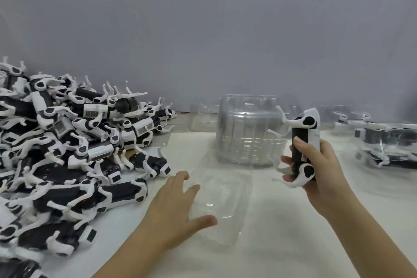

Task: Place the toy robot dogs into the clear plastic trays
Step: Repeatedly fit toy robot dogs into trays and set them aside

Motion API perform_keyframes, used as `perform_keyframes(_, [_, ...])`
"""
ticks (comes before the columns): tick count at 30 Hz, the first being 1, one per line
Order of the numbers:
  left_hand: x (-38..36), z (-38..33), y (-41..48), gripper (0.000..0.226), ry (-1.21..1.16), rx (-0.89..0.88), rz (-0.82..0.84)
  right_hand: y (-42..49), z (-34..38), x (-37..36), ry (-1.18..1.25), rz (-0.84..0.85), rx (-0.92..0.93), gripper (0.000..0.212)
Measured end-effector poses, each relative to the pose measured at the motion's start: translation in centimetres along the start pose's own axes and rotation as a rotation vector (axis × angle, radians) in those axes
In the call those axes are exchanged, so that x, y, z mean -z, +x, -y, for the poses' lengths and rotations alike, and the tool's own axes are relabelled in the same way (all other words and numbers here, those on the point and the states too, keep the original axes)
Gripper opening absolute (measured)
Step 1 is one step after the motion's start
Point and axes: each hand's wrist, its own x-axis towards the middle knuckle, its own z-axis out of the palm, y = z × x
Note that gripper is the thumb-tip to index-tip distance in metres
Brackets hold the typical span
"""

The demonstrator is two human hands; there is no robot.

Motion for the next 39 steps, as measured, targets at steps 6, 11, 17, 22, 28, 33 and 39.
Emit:
perform_keyframes(6, [0.1, -3.5, -3.0, 0.097, -0.384, -0.222, -0.312, 0.3, -0.7, 0.2, -0.008, 0.085, 0.034, 0.051])
perform_keyframes(11, [0.5, 0.6, 0.0, 0.075, -0.317, -0.468, -0.312, 0.5, -0.5, 0.6, -0.055, 0.202, -0.025, 0.031])
perform_keyframes(17, [-1.6, -0.5, 3.6, 0.052, -0.417, -0.409, -0.167, 0.7, 0.1, 0.3, -0.128, 0.165, -0.022, 0.061])
perform_keyframes(22, [-3.1, -3.2, 3.4, 0.05, -0.172, -0.33, -0.536, 1.5, 0.4, 0.9, -0.273, 0.117, 0.038, 0.025])
perform_keyframes(28, [-3.4, -3.0, 3.4, 0.068, -0.443, -0.187, -0.779, 1.9, -0.2, 0.4, -0.554, 0.197, 0.155, 0.027])
perform_keyframes(33, [-3.6, 0.0, 5.6, 0.1, -0.887, -0.147, -0.283, 2.7, -0.9, -0.6, -0.731, 0.368, 0.174, 0.047])
perform_keyframes(39, [-6.1, 0.3, 6.9, 0.113, -1.065, -0.162, -0.082, 4.3, -1.0, -2.3, -1.442, 0.545, 0.342, 0.029])
